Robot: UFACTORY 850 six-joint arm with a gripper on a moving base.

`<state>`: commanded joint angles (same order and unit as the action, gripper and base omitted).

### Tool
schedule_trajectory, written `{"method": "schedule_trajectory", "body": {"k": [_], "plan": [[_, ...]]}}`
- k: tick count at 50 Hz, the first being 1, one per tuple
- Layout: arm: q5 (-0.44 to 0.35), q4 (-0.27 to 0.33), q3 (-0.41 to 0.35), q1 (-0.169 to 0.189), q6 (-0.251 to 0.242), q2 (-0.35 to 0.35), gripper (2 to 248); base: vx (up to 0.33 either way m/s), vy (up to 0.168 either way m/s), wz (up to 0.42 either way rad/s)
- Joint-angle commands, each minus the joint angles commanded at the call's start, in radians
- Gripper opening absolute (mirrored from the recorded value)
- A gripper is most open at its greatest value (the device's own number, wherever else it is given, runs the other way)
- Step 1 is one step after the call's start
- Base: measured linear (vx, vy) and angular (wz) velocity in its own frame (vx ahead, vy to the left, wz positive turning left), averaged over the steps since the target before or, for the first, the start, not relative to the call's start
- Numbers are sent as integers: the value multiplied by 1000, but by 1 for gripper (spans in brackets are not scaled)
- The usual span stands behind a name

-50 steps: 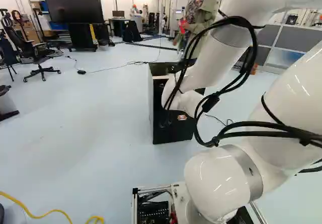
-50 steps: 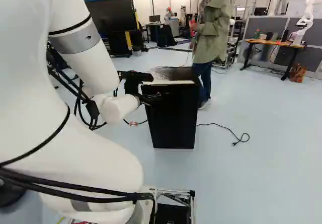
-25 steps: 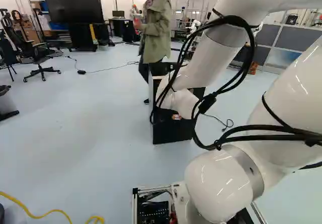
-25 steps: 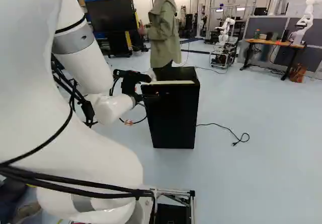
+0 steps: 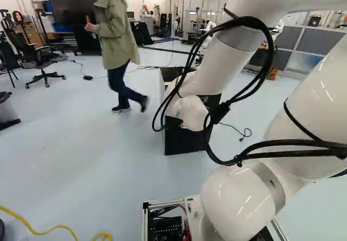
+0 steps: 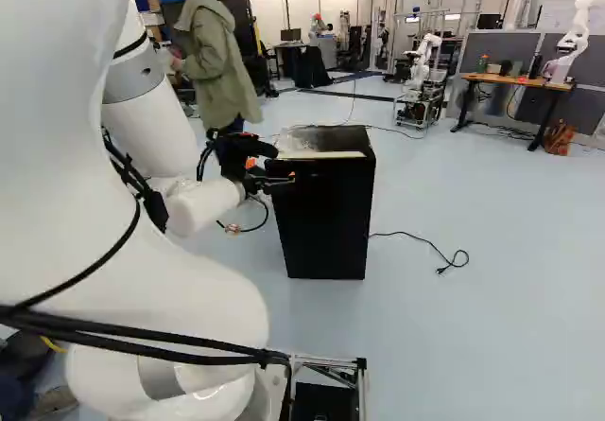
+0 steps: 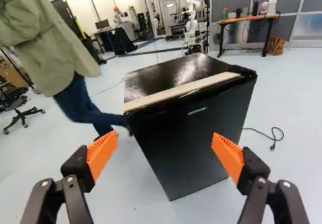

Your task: Grab a drink from the fridge

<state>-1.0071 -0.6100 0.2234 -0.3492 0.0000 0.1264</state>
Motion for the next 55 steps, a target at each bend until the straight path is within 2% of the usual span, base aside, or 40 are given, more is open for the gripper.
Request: {"method": "schedule_trajectory", "body": {"k": [16, 55], "plan": [[-3, -54, 2, -66, 0, -37, 247, 0, 0, 0], [-22, -182, 78, -206, 0, -212, 247, 0, 0, 0]]}}
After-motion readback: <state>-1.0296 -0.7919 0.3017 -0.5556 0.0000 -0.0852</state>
